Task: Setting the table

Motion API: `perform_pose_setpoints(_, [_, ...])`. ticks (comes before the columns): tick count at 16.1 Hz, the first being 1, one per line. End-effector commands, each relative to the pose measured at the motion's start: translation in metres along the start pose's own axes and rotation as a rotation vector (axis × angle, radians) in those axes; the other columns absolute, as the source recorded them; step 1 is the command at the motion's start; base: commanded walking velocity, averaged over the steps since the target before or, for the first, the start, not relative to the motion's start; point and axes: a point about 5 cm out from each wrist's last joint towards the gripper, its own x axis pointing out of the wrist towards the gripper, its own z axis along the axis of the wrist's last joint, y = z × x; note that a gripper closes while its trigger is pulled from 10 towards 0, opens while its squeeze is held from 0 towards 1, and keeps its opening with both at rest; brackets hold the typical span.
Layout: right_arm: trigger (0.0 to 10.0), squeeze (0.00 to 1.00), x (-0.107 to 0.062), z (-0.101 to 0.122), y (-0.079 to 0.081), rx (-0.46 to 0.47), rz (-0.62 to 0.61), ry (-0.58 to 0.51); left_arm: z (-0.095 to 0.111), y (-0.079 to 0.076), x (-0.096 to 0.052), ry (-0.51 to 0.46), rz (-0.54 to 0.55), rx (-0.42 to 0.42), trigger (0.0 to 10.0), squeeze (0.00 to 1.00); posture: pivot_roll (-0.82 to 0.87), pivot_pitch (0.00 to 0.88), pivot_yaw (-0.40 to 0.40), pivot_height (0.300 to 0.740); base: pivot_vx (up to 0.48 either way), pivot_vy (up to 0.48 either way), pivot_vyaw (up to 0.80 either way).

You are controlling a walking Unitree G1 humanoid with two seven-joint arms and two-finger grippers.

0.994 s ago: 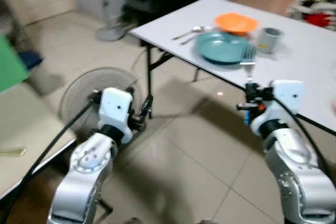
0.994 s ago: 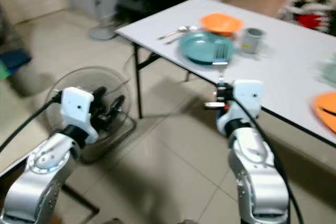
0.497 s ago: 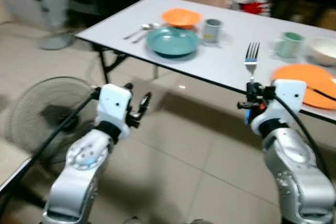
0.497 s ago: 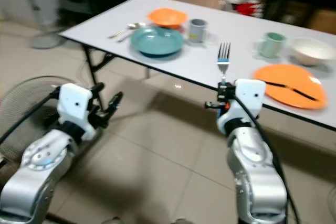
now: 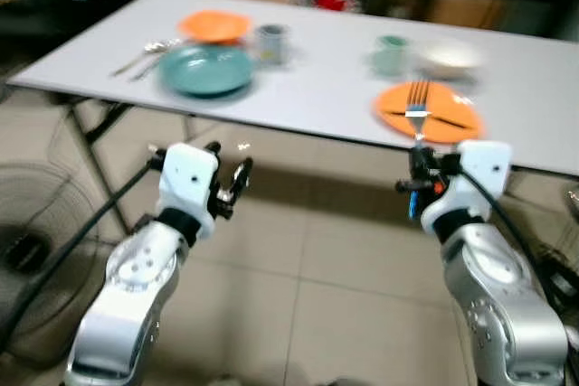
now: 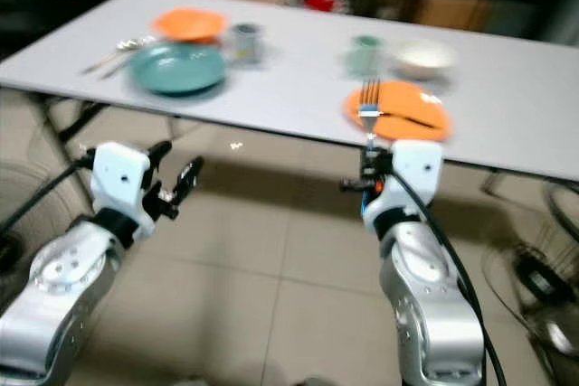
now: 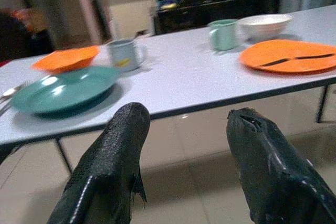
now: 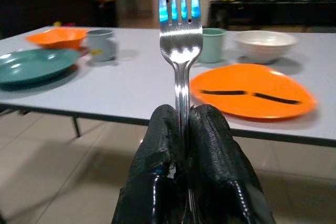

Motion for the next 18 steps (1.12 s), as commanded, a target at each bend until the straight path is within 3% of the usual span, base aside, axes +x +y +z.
perform_pose_setpoints(1, [10.0, 0.0, -0.0013, 0.0038, -0.003, -0.002, -0.011, -0.01, 0.0023, -0.0035, 0.0005, -0.014, -0.02, -0.006, 10.0, 0.0, 0.14, 0.0, -0.001, 0.727, 0.266, 0.0, -0.76])
perform_pose_setpoints(10, [10.0, 0.0, -0.0027, 0.0031, -0.0037, -0.007, -0.018, -0.004, 0.0022, -0.0045, 0.0006, -0.016, -0.034, -0.009, 10.0, 0.0, 0.14, 0.0, 0.008, 0.727, 0.32, 0.0, -0.77])
perform_pose_setpoints(15, [10.0, 0.0, 0.0015, 0.0076, -0.0039, -0.025, 0.022, -0.024, 0.0034, -0.0024, 0.0028, -0.019, -0.026, -0.01, 10.0, 0.0, 0.14, 0.0, 0.012, 0.727, 0.343, 0.0, 0.0])
perform_pose_setpoints(18, [10.0, 0.0, 0.0023, 0.0069, 0.0042, -0.031, 0.082, -0.016, 0.0039, -0.0005, 0.004, -0.018, -0.018, -0.01, 10.0, 0.0, 0.14, 0.0, 0.014, 0.727, 0.347, 0.0, 0.0])
